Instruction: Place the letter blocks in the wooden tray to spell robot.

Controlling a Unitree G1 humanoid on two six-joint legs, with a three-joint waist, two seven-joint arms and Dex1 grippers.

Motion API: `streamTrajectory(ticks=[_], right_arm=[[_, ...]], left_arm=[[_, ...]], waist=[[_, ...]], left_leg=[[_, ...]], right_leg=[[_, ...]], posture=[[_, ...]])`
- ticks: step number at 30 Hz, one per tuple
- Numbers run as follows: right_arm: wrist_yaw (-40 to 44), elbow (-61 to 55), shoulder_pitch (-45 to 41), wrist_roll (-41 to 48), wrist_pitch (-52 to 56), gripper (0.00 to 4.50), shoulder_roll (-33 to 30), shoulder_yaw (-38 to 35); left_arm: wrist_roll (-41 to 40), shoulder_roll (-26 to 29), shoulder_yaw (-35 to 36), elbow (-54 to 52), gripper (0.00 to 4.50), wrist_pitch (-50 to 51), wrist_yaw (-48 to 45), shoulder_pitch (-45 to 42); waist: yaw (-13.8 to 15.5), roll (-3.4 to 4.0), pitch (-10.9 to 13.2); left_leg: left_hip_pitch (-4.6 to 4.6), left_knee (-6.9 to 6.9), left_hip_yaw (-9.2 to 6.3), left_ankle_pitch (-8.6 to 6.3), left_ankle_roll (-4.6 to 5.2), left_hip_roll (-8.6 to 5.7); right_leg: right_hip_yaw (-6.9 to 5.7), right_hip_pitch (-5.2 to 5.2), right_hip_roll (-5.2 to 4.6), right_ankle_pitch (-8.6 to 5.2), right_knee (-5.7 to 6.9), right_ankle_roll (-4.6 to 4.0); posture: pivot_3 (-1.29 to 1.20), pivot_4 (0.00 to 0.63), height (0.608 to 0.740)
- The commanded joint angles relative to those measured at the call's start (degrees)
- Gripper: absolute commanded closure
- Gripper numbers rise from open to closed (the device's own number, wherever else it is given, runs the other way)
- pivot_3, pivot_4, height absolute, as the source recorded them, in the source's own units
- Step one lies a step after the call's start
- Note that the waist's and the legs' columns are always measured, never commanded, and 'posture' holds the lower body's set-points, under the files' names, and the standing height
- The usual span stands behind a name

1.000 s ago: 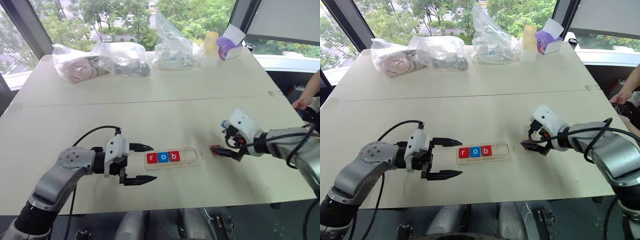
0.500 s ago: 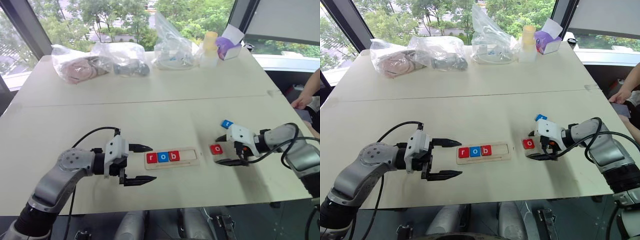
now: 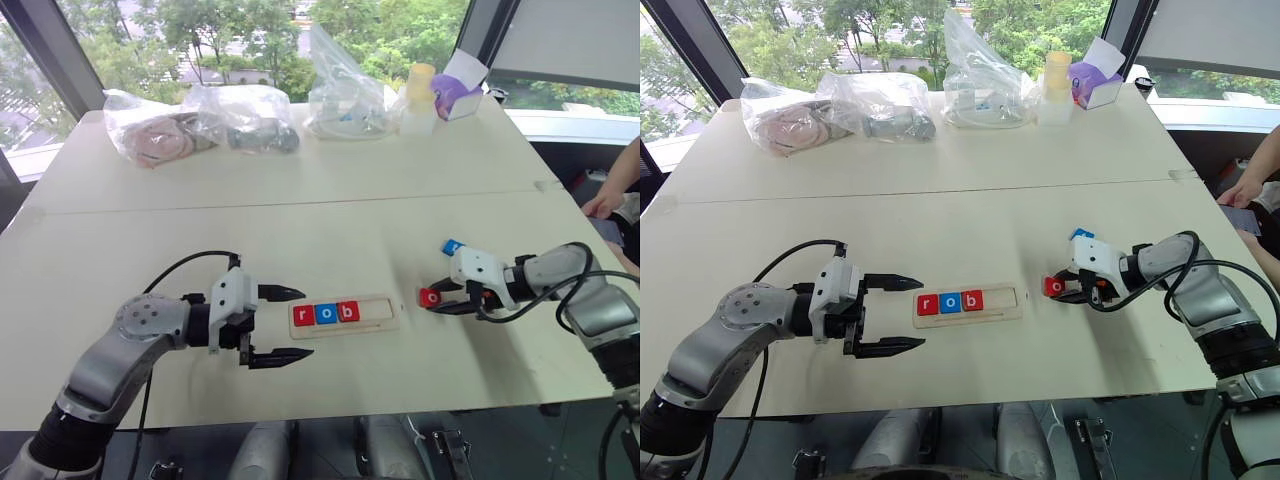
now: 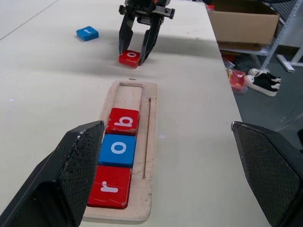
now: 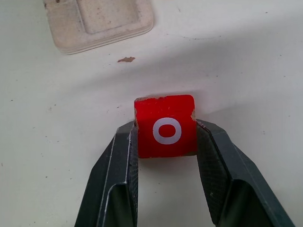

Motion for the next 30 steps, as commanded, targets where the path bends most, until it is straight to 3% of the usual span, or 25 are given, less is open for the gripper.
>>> streamTrajectory(ticks=[1,12,30], right_arm=[[-0.9,-8.5,-2.7,2.0,5.6,3.36,1.6,-1.8],[-1.1,-23.7,-3.0,2.2,17.4,3.36,5.0,4.1],[-4.4,-19.0,-4.8,-3.3,14.7,3.36,9.2,8.0]], left_arm=[[-0.3,0.3,1.0,-1.7,0.0,-0.5,0.2,-0.2],[-0.4,0.3,0.7,-1.1,0.0,-0.6,-0.6,-1.2],[-0.7,0.4,1.2,-2.4,0.0,-0.1,0.4,0.0]], waist=[[-0.2,0.01,0.0],[0.2,0.01,0.0],[0.1,0.01,0.0]], left_leg=[[0.0,0.0,0.0,0.0,0.0,0.01],[-0.05,-0.02,-0.07,0.0,-0.02,-0.04],[-0.05,-0.02,-0.06,0.0,-0.02,-0.03]], right_leg=[[0.03,-0.03,-0.02,0.0,0.02,0.0],[-0.01,-0.05,-0.05,0.0,0.01,0.0],[-0.02,-0.07,0.0,0.01,0.03,0.0]], posture=[[0.0,0.15,0.74],[0.0,0.15,0.74],[0.0,0.15,0.74]])
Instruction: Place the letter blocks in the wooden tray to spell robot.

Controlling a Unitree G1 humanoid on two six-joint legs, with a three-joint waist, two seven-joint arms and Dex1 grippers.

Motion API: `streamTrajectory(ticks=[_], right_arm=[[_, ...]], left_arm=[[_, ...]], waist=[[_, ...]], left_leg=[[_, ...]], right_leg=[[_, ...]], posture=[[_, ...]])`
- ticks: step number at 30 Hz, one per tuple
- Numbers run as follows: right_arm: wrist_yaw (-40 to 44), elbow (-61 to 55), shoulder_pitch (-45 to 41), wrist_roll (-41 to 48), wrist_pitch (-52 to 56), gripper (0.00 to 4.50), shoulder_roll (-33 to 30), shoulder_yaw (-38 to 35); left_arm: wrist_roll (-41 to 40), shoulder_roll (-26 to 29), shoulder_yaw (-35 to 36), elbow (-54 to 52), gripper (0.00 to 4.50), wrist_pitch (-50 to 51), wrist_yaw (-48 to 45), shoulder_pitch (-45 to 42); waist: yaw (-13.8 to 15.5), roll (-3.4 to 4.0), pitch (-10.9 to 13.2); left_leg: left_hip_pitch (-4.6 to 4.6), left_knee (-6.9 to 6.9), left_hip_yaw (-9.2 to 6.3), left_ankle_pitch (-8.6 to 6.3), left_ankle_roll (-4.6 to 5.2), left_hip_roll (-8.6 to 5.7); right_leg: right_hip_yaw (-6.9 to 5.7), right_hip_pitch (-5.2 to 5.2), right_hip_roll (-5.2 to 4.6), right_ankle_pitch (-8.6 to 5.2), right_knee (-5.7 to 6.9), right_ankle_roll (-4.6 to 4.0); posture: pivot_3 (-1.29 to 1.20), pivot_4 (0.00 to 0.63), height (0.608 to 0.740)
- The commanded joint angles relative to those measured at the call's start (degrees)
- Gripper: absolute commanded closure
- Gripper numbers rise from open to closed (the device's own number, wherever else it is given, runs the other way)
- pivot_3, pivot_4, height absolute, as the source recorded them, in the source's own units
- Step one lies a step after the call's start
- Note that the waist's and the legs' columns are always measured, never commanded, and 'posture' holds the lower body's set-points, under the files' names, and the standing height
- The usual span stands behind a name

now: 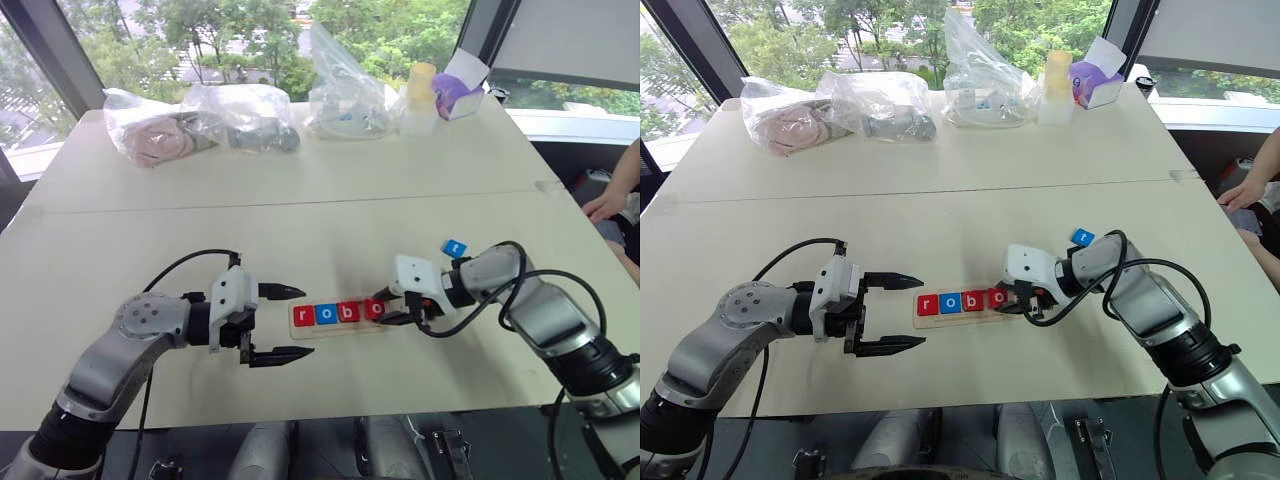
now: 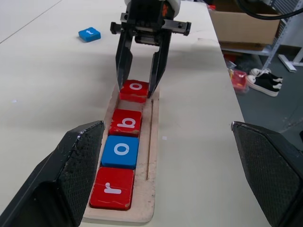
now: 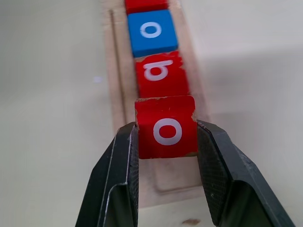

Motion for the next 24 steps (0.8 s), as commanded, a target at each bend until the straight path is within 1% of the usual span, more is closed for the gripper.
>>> streamTrajectory(ticks=[1,24], right_arm=[[-0.5,0.5,-1.5,-1.0,-1.1,3.36,0.7,0.1],[1.0,-0.9,-1.1,-1.3,-0.2,3.36,0.5,0.8]], left_arm=[[-0.7,0.4,1.2,-2.2,0.0,-0.3,0.2,0.4],[-0.4,0.2,0.9,-3.0,0.0,-0.2,1.1,0.8]], waist=[[0.0,0.0,0.0],[0.0,0.0,0.0]], left_leg=[[0.0,0.0,0.0,0.0,0.0,0.0],[0.0,0.0,0.0,0.0,0.0,0.0]], right_leg=[[0.0,0.0,0.01,0.0,0.0,0.0],[0.0,0.0,0.01,0.0,0.01,0.0]], posture=[[0.0,0.15,0.74],[0.0,0.15,0.74]])
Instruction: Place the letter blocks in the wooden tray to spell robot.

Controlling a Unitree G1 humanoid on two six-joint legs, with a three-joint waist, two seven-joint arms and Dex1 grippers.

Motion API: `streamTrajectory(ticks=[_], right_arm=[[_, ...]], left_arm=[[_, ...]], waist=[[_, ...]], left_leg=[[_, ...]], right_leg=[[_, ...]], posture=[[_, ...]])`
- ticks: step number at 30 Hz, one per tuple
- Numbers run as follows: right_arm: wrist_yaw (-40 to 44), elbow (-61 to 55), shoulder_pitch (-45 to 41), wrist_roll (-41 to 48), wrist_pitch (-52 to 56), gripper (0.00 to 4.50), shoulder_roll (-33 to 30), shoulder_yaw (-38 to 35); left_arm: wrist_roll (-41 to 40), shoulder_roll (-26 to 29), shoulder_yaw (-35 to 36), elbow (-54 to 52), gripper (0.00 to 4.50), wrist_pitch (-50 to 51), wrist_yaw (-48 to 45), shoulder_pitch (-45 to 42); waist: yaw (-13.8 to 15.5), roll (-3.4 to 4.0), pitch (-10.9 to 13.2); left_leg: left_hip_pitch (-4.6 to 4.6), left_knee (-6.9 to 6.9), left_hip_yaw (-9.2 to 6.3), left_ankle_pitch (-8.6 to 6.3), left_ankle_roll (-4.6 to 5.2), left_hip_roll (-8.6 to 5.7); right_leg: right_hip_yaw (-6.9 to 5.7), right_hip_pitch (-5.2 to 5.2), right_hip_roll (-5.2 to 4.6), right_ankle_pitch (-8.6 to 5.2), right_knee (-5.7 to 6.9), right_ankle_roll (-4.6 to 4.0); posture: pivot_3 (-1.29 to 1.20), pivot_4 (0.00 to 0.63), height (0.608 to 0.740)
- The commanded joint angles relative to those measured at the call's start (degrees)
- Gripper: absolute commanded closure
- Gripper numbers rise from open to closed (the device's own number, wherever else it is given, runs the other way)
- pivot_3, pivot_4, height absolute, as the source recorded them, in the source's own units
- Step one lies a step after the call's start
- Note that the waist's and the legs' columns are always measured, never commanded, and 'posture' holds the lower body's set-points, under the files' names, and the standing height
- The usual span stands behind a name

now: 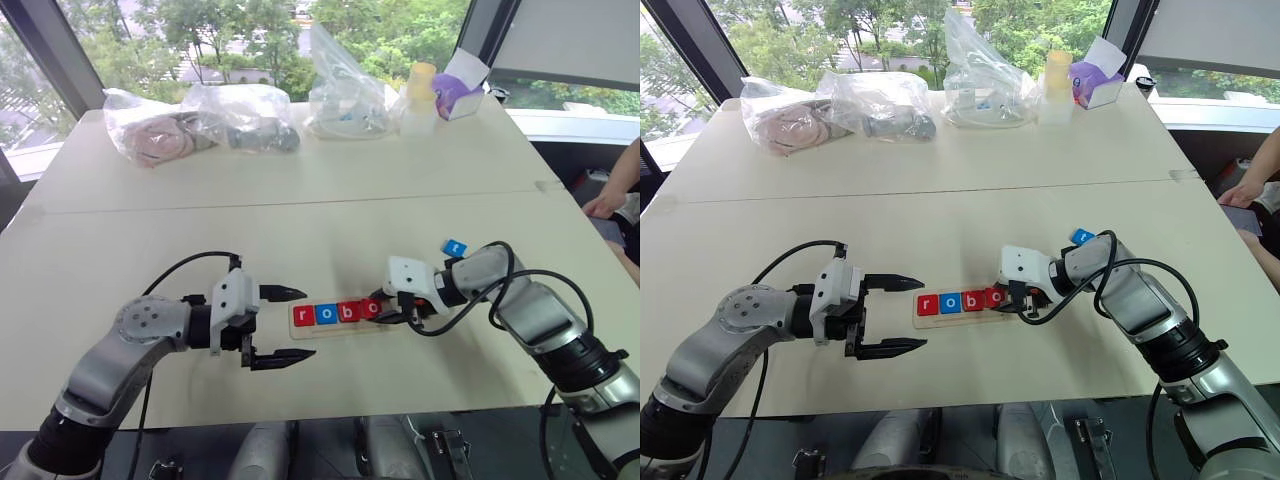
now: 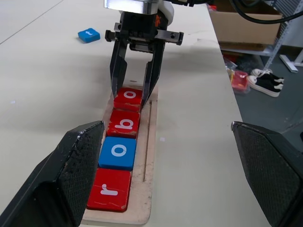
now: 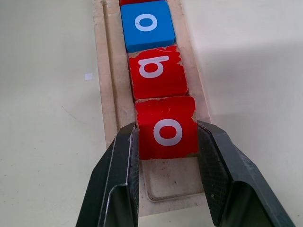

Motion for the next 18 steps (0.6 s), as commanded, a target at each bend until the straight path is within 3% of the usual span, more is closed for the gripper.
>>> streamTrajectory(ticks=[1,3,8,10,18], right_arm=[[0.2,-1.8,-0.6,-0.4,-0.5,3.36,-0.3,-0.3],[0.1,-1.7,-0.6,-0.5,-0.6,3.36,-0.3,-0.2],[-0.4,-1.7,-1.0,-0.6,-0.1,0.82,0.5,-0.4],[-0.1,-2.4,-1.1,0.1,1.0,0.02,0.8,-0.6],[-1.1,-4.1,-2.0,2.1,4.1,0.02,0.5,-3.5]], left_arm=[[-0.4,0.2,0.9,-1.6,0.0,-0.5,0.2,-0.1],[-0.4,0.2,0.9,-1.6,0.0,-0.5,0.2,0.0],[-0.3,0.0,0.7,-1.6,0.0,-0.4,0.3,-0.3],[-0.3,0.0,0.7,-1.5,0.0,-0.5,0.3,-0.3],[-0.5,-0.1,0.7,-1.8,0.0,-0.3,0.5,-0.2]], waist=[[0.0,0.0,0.0],[0.0,0.0,0.0],[0.0,0.0,0.0],[0.0,0.0,0.0],[0.0,0.0,0.0]], left_leg=[[0.0,0.0,0.0,0.0,0.0,0.0],[0.0,0.0,0.0,0.0,0.0,0.0],[0.0,0.0,0.0,0.0,0.0,0.0],[0.01,0.0,0.0,0.0,0.0,0.0],[0.0,0.01,0.0,0.0,0.0,0.0]], right_leg=[[0.0,0.0,0.0,0.0,0.0,0.0],[0.0,0.0,0.0,0.0,0.0,0.0],[0.0,0.0,0.0,0.0,0.0,0.0],[0.0,0.0,0.0,0.0,0.0,0.0],[0.0,0.01,-0.01,0.0,0.0,0.0]], posture=[[0.0,0.15,0.74],[0.0,0.15,0.74],[0.0,0.15,0.74],[0.0,0.15,0.74],[0.0,0.15,0.74]])
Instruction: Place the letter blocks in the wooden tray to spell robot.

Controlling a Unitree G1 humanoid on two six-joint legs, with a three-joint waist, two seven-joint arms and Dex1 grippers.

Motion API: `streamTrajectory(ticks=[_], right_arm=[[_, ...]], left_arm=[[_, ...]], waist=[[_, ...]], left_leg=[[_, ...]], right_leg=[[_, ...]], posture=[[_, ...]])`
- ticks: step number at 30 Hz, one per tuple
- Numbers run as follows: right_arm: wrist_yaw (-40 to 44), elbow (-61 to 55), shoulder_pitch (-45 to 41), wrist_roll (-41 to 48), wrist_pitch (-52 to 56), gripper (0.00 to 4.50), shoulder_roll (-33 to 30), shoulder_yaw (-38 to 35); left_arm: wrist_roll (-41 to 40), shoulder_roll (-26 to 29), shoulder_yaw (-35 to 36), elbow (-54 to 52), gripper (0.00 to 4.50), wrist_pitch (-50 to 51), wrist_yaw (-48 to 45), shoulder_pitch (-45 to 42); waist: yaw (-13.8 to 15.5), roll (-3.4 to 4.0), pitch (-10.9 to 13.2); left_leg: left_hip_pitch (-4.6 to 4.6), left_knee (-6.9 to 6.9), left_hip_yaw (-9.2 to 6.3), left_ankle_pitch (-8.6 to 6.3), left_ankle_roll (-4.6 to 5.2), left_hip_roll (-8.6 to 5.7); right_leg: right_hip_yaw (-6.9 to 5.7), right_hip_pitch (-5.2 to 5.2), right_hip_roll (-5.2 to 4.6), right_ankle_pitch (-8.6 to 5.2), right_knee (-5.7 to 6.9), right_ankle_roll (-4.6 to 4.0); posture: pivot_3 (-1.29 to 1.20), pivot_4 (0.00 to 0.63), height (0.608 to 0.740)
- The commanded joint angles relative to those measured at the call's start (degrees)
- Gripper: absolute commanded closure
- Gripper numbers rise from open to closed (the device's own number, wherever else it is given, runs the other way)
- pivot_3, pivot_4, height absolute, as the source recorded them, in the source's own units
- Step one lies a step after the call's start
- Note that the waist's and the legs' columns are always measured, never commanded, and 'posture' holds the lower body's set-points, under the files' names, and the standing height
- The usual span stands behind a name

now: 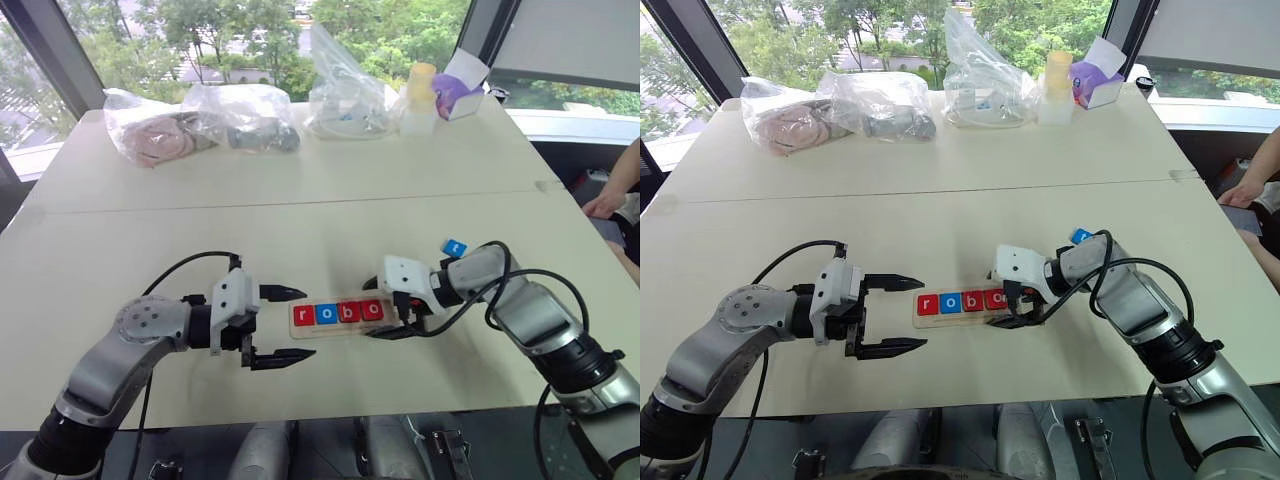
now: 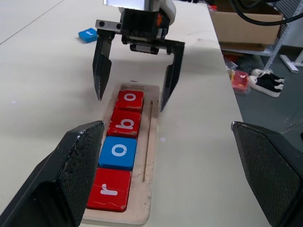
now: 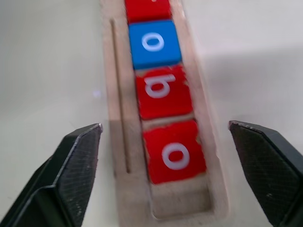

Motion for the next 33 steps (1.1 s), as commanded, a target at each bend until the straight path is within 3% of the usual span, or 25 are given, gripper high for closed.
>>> streamTrajectory(ticks=[1,7,14,22,33], right_arm=[[-0.9,-1.6,-1.6,1.1,0.5,0.02,-1.0,-3.6],[-5.3,2.5,-3.7,0.6,0.5,0.02,-0.8,-8.3],[-32.3,15.5,-9.9,-4.1,16.4,0.02,7.8,-20.1],[-58.0,7.7,-5.7,-9.9,31.1,0.02,19.8,-32.1],[-68.2,3.7,-6.0,-7.3,42.7,0.02,33.0,-42.1]], left_arm=[[-0.5,-0.1,0.6,-1.8,0.0,-0.3,0.4,-0.2],[-0.6,-0.1,0.5,-1.8,0.0,-0.3,0.5,-0.1],[-0.2,-0.7,0.1,-1.3,0.0,-0.8,0.9,-0.3],[0.3,-1.3,-0.5,-0.1,0.0,-1.3,0.1,-1.1],[0.7,-1.9,-1.3,1.6,0.0,-1.9,-1.1,-2.9]], waist=[[0.0,0.0,0.0],[-0.1,0.0,0.0],[0.0,0.0,0.0],[-0.1,0.02,0.0],[-0.3,0.08,-0.1]], left_leg=[[0.0,0.0,0.0,0.0,0.0,0.0],[0.0,0.0,0.01,0.0,0.0,0.0],[0.0,-0.02,0.01,0.02,-0.04,0.0],[-0.09,-0.16,0.03,0.04,-0.07,-0.03],[-0.04,-0.12,0.05,0.07,-0.1,-0.01]], right_leg=[[0.0,0.0,0.0,0.0,0.0,0.0],[0.0,0.0,0.0,0.0,0.0,0.0],[0.03,-0.04,0.0,0.03,0.02,-0.05],[0.07,-0.22,0.0,0.04,0.09,-0.05],[0.1,-0.22,0.1,0.08,0.16,-0.09]], posture=[[0.0,0.15,0.74],[0.0,0.15,0.74],[0.0,0.15,0.74],[0.0,0.15,0.74],[0.0,0.15,0.74]])
